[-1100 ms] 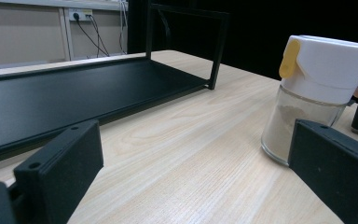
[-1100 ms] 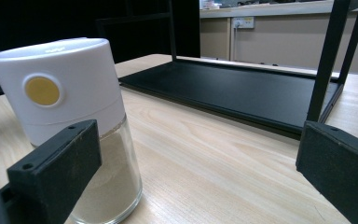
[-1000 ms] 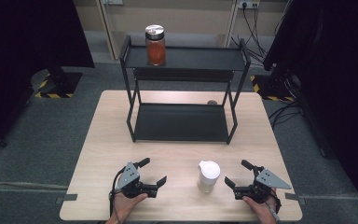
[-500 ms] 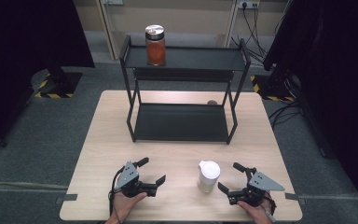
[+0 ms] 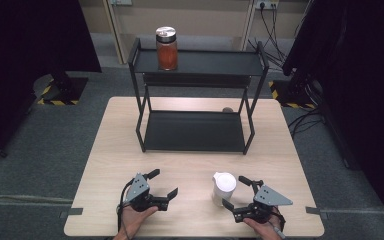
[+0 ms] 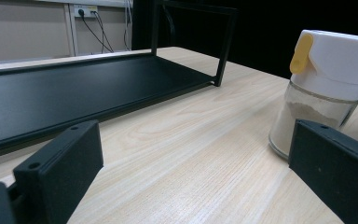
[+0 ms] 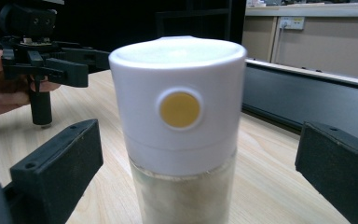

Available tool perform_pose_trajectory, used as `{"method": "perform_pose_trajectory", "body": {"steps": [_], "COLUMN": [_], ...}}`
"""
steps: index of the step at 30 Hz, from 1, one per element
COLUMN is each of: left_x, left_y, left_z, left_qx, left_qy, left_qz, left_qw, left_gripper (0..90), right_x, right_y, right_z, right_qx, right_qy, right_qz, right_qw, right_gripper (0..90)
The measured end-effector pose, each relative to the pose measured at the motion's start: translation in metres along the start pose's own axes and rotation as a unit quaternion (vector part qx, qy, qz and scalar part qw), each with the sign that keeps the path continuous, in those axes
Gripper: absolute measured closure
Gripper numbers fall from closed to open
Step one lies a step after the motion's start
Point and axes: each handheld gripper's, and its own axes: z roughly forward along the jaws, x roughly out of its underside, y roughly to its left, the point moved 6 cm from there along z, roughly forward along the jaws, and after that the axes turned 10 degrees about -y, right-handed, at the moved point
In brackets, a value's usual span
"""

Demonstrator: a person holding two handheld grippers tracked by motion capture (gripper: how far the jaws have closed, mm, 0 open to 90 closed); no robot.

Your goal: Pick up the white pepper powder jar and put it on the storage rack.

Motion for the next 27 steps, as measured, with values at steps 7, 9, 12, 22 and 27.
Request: {"method": "perform_pose_trajectory", "body": {"steps": [7, 9, 12, 22, 27], "left_x": [0.0, 0.0, 0.0, 0.001, 0.002], "left_y": [0.0, 0.0, 0.0, 0.0, 0.0], "left_z": [0.0, 0.0, 0.0, 0.0, 0.001], "left_qx": [0.001, 0.002, 0.002, 0.002, 0.003], "left_qy": [0.001, 0.001, 0.0, 0.002, 0.006], "left_qz": [0.0, 0.0, -0.001, -0.004, -0.008], "left_qw": [1.0, 1.0, 1.0, 1.0, 0.9999], "left_gripper": [2.4, 2.4, 2.5, 2.5, 2.5], "right_x": [0.0, -0.001, -0.002, -0.002, -0.004], "right_y": [0.005, 0.007, 0.009, 0.007, 0.008], "right_z": [0.016, 0.019, 0.024, 0.027, 0.027], "right_qx": [-0.007, -0.007, 0.002, 0.007, 0.002], "right_qy": [0.009, 0.014, 0.027, 0.037, 0.033], "right_qz": [-0.004, -0.009, -0.011, -0.012, -0.009], "right_qw": [0.9999, 0.9998, 0.9996, 0.9992, 0.9994], "right_gripper": [3.5, 5.0, 10.3, 26.7, 30.0]}}
